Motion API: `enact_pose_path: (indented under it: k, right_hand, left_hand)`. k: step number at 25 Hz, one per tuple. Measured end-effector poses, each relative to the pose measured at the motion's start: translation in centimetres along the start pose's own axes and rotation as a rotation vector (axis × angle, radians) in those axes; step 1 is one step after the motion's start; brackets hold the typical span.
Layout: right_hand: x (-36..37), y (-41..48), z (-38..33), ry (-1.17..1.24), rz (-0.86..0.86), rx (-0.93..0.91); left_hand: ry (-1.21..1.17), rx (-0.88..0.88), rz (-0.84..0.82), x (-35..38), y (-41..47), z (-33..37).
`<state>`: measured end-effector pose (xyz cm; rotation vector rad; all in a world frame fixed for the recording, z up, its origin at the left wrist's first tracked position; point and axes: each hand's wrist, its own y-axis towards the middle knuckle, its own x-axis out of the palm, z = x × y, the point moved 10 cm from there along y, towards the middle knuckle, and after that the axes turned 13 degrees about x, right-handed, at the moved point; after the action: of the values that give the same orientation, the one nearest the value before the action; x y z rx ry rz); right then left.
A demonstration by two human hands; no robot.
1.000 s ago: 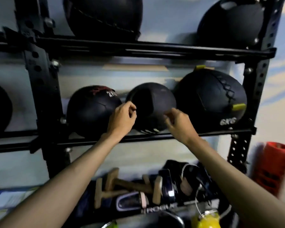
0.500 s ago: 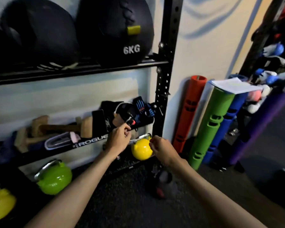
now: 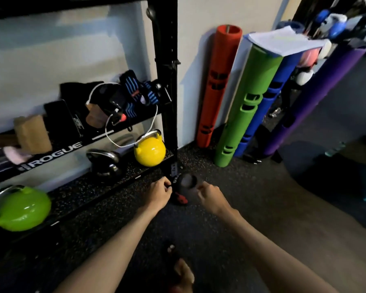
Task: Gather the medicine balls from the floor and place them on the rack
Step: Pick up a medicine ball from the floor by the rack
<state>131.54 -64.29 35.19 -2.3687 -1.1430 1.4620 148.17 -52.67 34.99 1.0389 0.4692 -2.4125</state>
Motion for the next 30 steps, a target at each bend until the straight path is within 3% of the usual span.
enact_pose_path:
  k: [6, 15, 23, 30]
  right_hand:
    - [3.0, 7.3, 4.6, -0.002, -0.131, 0.184]
    - [7.6, 16.9, 10.9, -0.046, -0.313, 0.382]
    - [16.8, 33.1, 21.0, 0.159, -0.434, 0.628]
    - [31.0, 48.0, 28.9, 0.321, -0.323, 0.822]
  left_hand:
    - [-0.025, -0.166, -0.224, 8.7, 4.8, -4.8]
    - [-0.149, -0.491, -0.324, 18.1, 7.3, -12.0]
    - [-0.249, -0.68, -0.238, 28.5, 17.1, -18.8]
    - [-0.326, -0.679, -0.09, 39.4, 24.4, -32.5]
